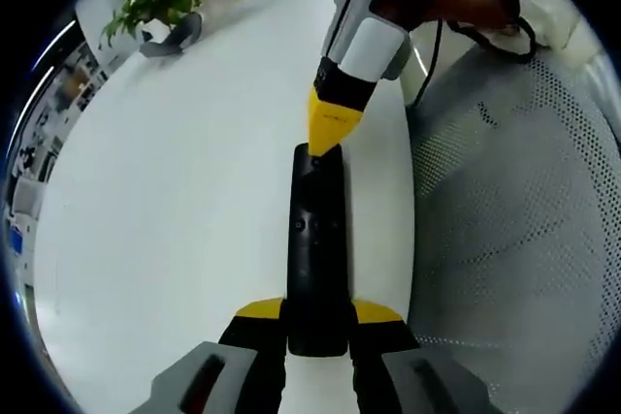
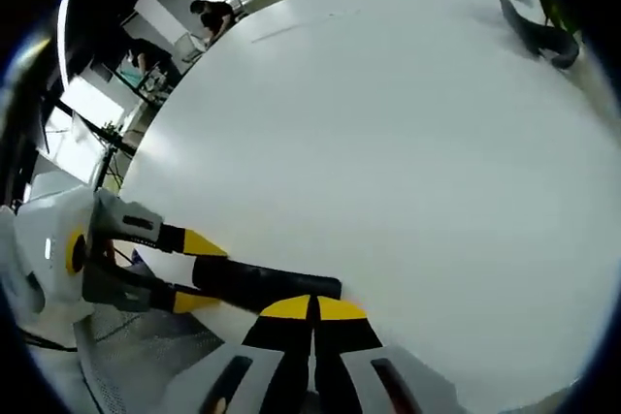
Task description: Press the specified remote control buttons in sequence, fully releasing each button before pressing the next.
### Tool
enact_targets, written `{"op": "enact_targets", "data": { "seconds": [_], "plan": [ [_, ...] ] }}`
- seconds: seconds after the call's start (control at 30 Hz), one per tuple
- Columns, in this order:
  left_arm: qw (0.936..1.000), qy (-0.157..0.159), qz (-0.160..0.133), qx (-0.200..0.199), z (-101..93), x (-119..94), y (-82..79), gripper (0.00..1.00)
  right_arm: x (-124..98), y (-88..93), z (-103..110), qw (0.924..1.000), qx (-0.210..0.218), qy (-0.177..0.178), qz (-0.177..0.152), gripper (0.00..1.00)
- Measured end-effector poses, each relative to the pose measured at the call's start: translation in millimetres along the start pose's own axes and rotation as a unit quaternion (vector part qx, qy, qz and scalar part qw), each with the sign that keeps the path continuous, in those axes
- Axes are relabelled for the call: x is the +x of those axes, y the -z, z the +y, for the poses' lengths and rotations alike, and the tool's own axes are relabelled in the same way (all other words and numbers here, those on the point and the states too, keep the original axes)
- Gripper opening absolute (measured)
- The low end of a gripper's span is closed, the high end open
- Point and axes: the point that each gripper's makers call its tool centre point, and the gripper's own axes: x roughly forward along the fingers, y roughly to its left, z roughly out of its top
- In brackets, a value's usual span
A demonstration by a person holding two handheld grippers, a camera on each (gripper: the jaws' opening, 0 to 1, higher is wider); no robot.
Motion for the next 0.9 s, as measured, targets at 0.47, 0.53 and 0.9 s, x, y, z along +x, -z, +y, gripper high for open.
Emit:
{"op": "enact_targets", "data": {
  "seconds": [0.47,0.53,0.9],
  "plan": [
    [0.9999,0.0,-0.013,-0.002,0.1,0,0.6,0.24,0,-0.8,5,0.999,-0.042,0.008,-0.012,0.0],
    [0.9999,0.003,-0.015,0.007,-0.6,0,0.7,0.24,1,-0.1,7,0.9992,-0.04,0.001,-0.009,0.0],
    [0.9998,0.005,-0.015,0.007,-0.8,0,0.2,0.24,5,3.2,12,0.9989,-0.045,-0.012,0.002,0.0]
  ]
}}
